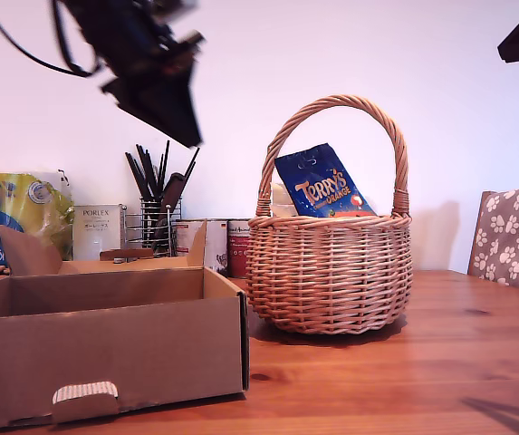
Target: Move the bags of Easter eggs from the cardboard box on the left into the woven basket on the right side.
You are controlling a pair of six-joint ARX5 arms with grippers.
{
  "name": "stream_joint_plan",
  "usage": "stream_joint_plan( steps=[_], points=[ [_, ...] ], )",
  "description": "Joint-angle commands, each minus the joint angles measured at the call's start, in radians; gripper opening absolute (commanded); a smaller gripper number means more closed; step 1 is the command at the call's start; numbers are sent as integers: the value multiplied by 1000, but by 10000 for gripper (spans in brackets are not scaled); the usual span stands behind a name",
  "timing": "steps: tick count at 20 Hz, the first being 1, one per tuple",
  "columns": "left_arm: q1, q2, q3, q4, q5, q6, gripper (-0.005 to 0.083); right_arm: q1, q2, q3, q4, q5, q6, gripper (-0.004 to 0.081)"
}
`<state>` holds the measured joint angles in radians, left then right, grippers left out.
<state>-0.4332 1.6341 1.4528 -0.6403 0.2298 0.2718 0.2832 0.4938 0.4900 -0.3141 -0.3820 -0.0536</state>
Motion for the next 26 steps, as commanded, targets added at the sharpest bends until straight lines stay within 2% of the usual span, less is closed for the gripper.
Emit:
stream_joint_plan(
  steps=[1,5,8,12,18,21,26],
  points=[
    [24,-55,-113,59,5,-18,-20,3,1,12,10,12,-3,-13],
    [83,-280,-409,327,-30,-113,-20,3,1,12,11,87,4,-13],
    [98,-461,-609,481,-137,-177,-20,3,1,12,12,114,30,-13],
    [97,-697,-829,615,-245,-249,-20,3,0,12,27,155,37,-13],
    [97,-1030,-985,571,-326,-306,-20,3,-16,12,79,226,58,-13],
    [97,-1129,-987,499,-336,-307,-20,3,-64,12,76,269,58,-13],
    [97,-1198,-987,415,-344,-320,-19,3,-103,12,65,269,57,-13]
  ],
)
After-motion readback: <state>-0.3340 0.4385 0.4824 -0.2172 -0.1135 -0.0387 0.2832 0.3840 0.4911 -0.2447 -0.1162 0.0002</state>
